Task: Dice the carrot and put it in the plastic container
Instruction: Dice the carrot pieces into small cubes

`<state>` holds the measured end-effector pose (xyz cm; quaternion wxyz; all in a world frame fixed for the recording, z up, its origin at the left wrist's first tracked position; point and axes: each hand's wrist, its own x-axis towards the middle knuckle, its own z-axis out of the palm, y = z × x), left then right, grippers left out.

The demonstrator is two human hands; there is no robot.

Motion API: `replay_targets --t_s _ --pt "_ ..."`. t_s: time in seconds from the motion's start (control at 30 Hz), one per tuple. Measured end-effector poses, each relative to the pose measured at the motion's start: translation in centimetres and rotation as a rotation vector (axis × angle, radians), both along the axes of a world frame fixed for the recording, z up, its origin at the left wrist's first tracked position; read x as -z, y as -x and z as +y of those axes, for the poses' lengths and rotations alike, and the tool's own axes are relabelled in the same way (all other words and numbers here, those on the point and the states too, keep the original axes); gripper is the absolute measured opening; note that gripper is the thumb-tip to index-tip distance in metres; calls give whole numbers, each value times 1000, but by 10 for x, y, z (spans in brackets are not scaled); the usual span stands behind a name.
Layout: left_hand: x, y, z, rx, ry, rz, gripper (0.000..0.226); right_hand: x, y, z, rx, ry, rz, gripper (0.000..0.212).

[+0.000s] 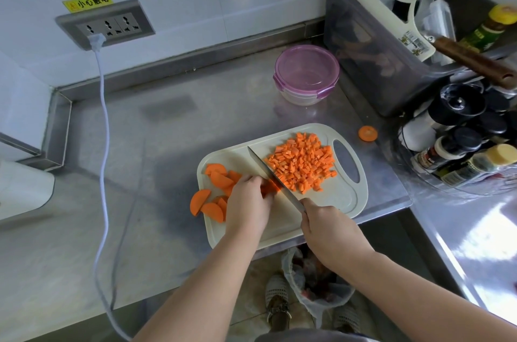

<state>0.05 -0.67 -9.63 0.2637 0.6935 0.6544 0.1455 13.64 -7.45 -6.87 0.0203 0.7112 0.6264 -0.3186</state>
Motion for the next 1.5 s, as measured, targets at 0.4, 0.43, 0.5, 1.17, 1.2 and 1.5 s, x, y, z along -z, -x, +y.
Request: replay_targets --t_s 0.4,0.43,0.5,1.17,1.2,1.5 --pt "5 0 0 9 -23 42 20 4 1 12 -33 109 -37 33" --pt "5 0 0 11 -24 44 20 3 1 12 -28 114 -37 33" --pt "4 0 -1 17 -32 48 20 3 1 16 -12 115 -23 30" --pt "-2 8 -2 -62 45 -54 23 -9 6 -1 18 -43 33 24" --pt "-2 8 -3 -63 49 -48 22 -8 7 -1 15 -39 21 24" --pt "-2 6 -1 -38 40 21 22 -2 8 -1 17 -32 12 27"
